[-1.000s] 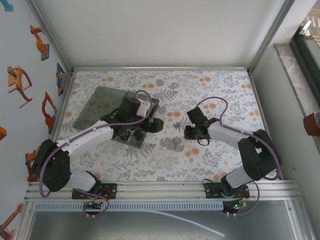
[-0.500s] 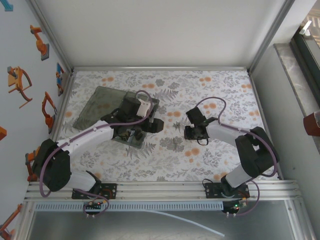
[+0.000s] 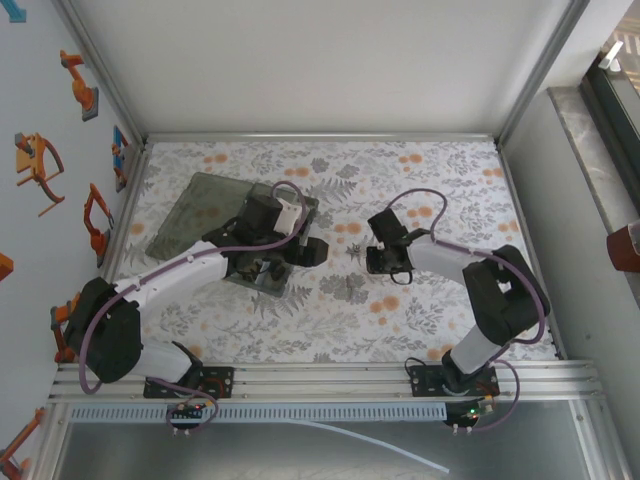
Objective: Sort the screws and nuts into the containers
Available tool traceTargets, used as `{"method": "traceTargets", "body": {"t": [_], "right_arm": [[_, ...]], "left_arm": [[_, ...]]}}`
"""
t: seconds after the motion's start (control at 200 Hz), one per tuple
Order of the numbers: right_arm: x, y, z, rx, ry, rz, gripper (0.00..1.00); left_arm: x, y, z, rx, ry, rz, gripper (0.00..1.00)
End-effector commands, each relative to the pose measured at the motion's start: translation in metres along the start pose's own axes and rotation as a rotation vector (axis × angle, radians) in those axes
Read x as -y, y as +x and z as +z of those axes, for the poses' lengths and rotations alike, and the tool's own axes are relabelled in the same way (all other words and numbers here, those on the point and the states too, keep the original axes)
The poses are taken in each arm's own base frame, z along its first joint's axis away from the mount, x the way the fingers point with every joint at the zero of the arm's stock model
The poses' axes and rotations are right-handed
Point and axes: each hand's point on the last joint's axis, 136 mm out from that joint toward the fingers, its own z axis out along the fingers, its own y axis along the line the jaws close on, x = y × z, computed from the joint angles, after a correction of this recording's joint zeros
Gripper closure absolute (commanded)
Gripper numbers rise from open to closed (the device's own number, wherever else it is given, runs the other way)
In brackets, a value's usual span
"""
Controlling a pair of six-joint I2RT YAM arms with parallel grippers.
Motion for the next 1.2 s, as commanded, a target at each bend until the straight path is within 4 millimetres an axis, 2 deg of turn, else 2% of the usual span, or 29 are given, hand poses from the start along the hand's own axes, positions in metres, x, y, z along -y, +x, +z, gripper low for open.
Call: {"method": "traceTargets", "body": {"t": [0.0,0.105,0.2,0.325,0.581,0.666,0.846,0.936,1.087,1.197], "right_arm": [[0.0,0.011,0.009,-0.065,-0.007,-0.009,0.84],[-0.002,0.012,0.012,-0.084,-0.016,-0.019,0.96],[-0.004,0.012,0.014,-0.103,-0.017,-0.026,1.0],[-0.006,0.009,0.01,-0.094,-0.027,-0.033,1.0],[-0.021,-0.009,-0.018,-0.013,-0.098,-0.067,1.0],[-0.032,-0.017,-0.028,0.015,-0.15,-0.074,1.0],[-0.071,-0.043,-0.042,0.091,-0.32,-0.094,1.0],[-0.074,-0.05,-0.037,0.088,-0.294,-0.101,1.0],[-0.062,-0.043,-0.021,0.045,-0.217,-0.098,0.84],[-0.069,-0.031,-0.012,0.004,-0.214,-0.151,0.73]], "left_arm": [[0.011,-0.012,-0.001,0.025,0.036,0.016,0.03],[0.012,-0.012,-0.001,0.023,0.037,0.017,0.03],[0.012,-0.013,-0.002,0.026,0.037,0.018,0.03],[0.013,-0.014,-0.004,0.031,0.037,0.021,0.03],[0.009,-0.017,-0.008,0.052,0.008,0.028,0.03],[-0.003,-0.019,-0.013,0.065,-0.064,0.015,0.03],[-0.049,-0.011,-0.029,0.083,-0.26,-0.09,0.03],[-0.061,-0.005,-0.04,0.104,-0.278,-0.14,0.03],[-0.061,0.0,-0.054,0.127,-0.275,-0.141,0.03],[-0.06,0.002,-0.057,0.13,-0.264,-0.136,0.03]]}}
